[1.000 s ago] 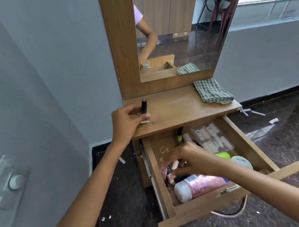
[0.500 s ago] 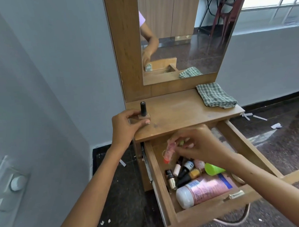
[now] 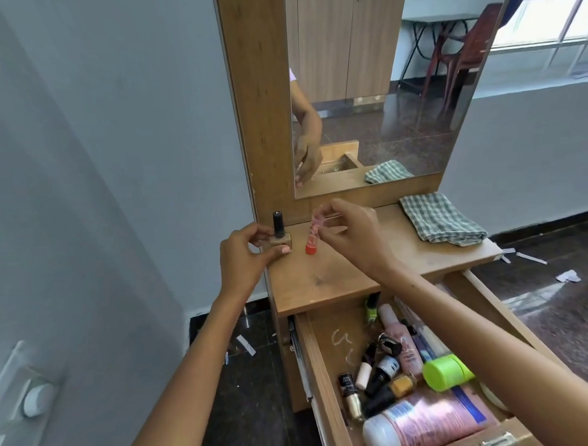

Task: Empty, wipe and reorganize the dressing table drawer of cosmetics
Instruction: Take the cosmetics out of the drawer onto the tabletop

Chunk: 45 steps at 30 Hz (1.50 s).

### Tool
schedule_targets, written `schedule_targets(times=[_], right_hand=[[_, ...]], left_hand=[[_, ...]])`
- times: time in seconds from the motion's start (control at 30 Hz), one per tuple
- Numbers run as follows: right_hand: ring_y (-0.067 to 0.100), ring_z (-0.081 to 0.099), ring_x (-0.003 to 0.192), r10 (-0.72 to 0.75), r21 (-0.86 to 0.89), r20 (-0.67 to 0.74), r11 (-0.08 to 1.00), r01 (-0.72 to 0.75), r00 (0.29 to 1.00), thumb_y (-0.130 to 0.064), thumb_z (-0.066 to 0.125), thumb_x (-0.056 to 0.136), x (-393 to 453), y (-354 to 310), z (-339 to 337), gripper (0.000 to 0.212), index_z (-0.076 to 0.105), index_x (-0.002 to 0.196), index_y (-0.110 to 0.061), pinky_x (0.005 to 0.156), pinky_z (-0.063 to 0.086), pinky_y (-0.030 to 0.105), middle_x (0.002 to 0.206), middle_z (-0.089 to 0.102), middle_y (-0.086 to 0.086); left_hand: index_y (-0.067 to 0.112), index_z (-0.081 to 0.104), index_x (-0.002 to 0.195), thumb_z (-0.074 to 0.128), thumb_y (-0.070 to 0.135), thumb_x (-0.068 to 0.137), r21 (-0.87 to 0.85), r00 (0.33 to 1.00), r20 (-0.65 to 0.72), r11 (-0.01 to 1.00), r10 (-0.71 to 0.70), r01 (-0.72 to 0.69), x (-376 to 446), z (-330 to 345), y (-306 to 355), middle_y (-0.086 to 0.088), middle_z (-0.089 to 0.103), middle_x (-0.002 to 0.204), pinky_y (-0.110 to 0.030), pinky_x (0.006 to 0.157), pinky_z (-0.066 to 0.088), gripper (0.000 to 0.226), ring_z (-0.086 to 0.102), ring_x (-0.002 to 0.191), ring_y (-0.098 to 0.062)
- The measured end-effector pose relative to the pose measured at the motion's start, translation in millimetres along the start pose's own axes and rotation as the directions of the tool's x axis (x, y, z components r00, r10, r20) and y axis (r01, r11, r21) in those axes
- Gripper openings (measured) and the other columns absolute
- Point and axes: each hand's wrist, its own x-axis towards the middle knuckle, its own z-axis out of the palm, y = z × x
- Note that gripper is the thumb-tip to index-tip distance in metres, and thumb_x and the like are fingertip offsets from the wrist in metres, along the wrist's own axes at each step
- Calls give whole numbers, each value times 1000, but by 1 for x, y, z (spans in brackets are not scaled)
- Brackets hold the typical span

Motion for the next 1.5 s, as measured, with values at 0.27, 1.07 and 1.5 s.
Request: schedule_targets(times=[0.27,1.07,1.5], right_hand=[[5,66,79,121,-25,66,993,-119,990,-10,78,74,-3,15,26,25,64,95,-14,73,57,26,90,69,-3],[7,64,89,227,-127,39,967,-221,973,-25,82,70,3,23,34,41,66,107,-14,80,56,32,99,71,-2],[10,69,79,-177,-335,379,889,313,908,-29,63,88,-111,8,-82,16,74,90,-18,62,56,30,94,73,-7]], left_hand=[[17,67,82,85,31,58,-54,1000,-17,998,-12,11,7,3,-10,7,66,83,-16,66,46,33,59,78,1],[25,67,97,74,50,62,34,998,-65,999,-6,8,-4,-1,-6,14,63,93,-30,73,48,44,55,84,-6],[22,70,86,69,32,80,147,825,428,872,369,-466,-124,21,58,12,63,91,-31,80,42,11,52,92,-6]])
